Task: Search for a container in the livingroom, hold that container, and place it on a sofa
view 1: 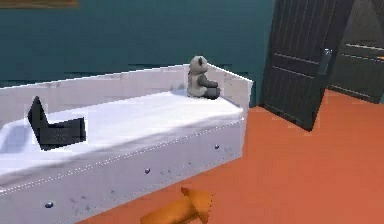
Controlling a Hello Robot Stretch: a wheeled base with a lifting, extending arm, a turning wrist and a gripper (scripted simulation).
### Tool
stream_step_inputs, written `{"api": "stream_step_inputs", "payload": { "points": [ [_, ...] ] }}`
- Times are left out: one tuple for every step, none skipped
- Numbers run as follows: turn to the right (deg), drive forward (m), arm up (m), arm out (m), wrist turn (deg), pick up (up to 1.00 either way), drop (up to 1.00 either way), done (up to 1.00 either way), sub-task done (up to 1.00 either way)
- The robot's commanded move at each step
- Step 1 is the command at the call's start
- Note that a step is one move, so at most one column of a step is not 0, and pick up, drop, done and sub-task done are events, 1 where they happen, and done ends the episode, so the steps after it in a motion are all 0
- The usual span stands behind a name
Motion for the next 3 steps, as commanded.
{"api": "stream_step_inputs", "payload": {
  "points": [
    [45.0,0.00,0.00,0.00,0.0,0.00,0.00,0.00,0.00],
    [39.0,0.00,0.00,0.00,0.0,0.00,0.00,0.00,0.00],
    [0.0,0.10,0.00,0.00,0.0,0.00,0.00,0.00,0.00]
  ]
}}
